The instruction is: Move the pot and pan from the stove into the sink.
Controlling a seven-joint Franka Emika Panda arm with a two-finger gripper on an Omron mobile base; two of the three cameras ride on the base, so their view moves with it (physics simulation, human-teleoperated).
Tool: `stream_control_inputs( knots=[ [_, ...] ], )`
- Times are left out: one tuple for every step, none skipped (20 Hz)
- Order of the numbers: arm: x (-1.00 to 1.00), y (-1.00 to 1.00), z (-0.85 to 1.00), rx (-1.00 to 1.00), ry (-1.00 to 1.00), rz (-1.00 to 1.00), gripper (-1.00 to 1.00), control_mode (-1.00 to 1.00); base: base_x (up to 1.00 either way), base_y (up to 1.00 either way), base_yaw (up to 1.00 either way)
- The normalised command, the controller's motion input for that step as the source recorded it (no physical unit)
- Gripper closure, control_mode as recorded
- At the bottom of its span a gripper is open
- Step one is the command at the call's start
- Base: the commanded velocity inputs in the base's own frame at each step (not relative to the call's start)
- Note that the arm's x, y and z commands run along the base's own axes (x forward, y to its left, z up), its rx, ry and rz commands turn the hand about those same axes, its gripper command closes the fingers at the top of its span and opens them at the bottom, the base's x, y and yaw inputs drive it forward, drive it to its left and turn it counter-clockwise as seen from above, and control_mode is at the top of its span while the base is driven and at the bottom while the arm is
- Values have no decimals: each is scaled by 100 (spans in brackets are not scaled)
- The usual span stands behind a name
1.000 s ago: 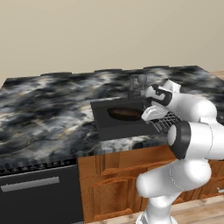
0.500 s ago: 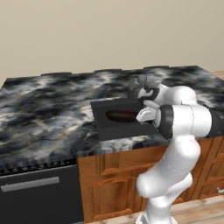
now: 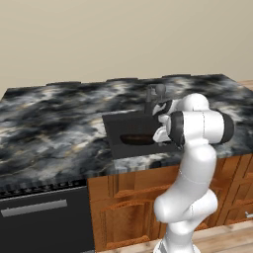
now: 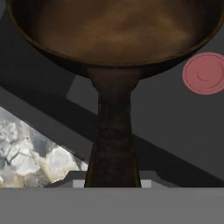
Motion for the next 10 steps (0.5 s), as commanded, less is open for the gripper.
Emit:
stream_control_inputs(
  knots=[
    [0, -4, -55, -5, 1, 2, 100, -100, 0, 0, 0],
    [3, -3, -47, -3, 0, 2, 100, -100, 0, 0, 0],
    [8, 0, -42, -3, 0, 2, 100, -100, 0, 0, 0],
    [13, 0, -40, -3, 0, 2, 100, -100, 0, 0, 0],
    [14, 0, -42, -4, 0, 2, 100, -100, 0, 0, 0],
    [15, 0, -42, -4, 0, 2, 100, -100, 0, 0, 0],
    [16, 0, -37, -3, 0, 1, 100, -100, 0, 0, 0],
    [16, 0, -30, -2, -2, 1, 100, -100, 0, 0, 0],
    [16, 0, -22, -1, 0, 0, 100, -100, 0, 0, 0],
    [18, 0, -15, 0, 0, 0, -100, -100, 0, 0, 0]
  ],
)
